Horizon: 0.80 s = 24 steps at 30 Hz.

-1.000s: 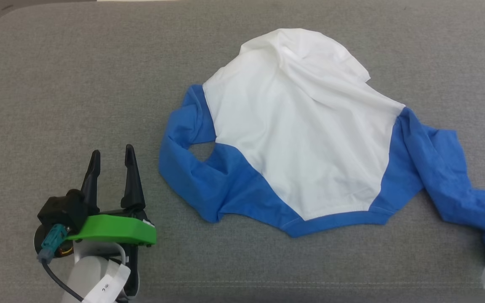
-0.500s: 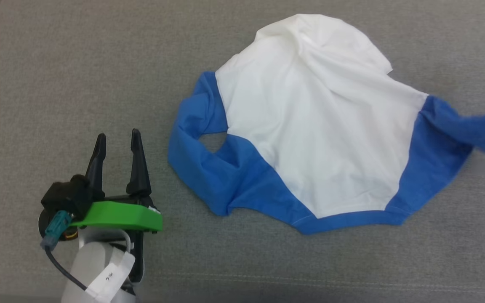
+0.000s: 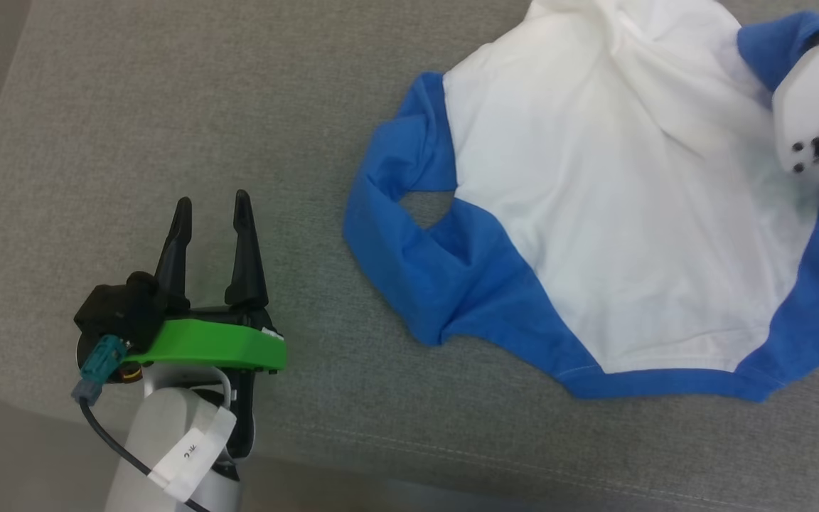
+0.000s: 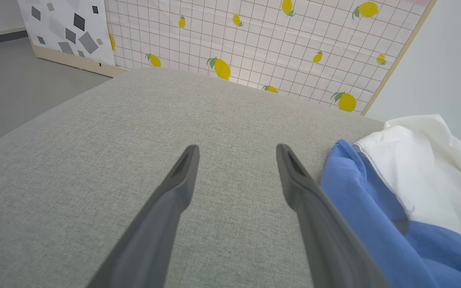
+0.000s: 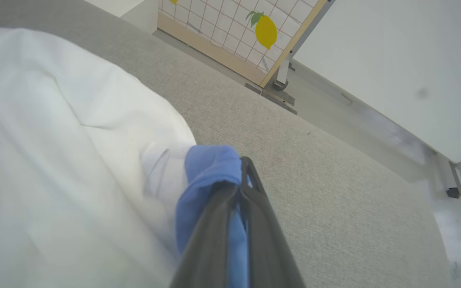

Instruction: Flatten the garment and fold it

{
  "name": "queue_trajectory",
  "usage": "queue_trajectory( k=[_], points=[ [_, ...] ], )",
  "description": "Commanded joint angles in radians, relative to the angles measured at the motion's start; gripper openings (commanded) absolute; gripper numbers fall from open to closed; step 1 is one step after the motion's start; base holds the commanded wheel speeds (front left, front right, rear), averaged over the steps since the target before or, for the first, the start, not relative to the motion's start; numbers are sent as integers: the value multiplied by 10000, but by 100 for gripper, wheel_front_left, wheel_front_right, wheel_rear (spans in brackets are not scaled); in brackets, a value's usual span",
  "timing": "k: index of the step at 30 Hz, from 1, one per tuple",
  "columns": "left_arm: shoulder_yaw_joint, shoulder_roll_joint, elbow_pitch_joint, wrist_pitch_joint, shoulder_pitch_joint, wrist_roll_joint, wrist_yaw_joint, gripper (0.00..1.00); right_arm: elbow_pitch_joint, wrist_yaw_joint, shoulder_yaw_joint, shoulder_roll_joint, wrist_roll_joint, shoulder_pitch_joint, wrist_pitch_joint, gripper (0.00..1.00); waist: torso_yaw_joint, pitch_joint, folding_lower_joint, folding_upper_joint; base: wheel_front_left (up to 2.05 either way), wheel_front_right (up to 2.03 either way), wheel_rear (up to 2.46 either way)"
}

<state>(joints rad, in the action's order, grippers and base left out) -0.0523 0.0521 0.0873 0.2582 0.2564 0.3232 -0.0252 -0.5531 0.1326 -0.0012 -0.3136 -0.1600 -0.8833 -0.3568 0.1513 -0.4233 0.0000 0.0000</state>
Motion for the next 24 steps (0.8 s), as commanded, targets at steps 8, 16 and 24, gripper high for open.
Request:
queue_trajectory(
  k=[8,16,24],
  points=[
    [108,-18,135,36,-151,2,35,100,-470,-19,158,-131,1275,865,129,100,-29,494,0,0,0,0,0],
    [213,-18,438,36,-678,-66,-49,100,2518,-19,-1202,583,1927,3878,918,100,-750,1705,0,0,0,0,0],
    [-182,-18,1371,27,-799,-46,-53,100,5617,-19,-1402,2154,2182,7072,1900,100,-1461,2236,0,0,0,0,0]
  ],
)
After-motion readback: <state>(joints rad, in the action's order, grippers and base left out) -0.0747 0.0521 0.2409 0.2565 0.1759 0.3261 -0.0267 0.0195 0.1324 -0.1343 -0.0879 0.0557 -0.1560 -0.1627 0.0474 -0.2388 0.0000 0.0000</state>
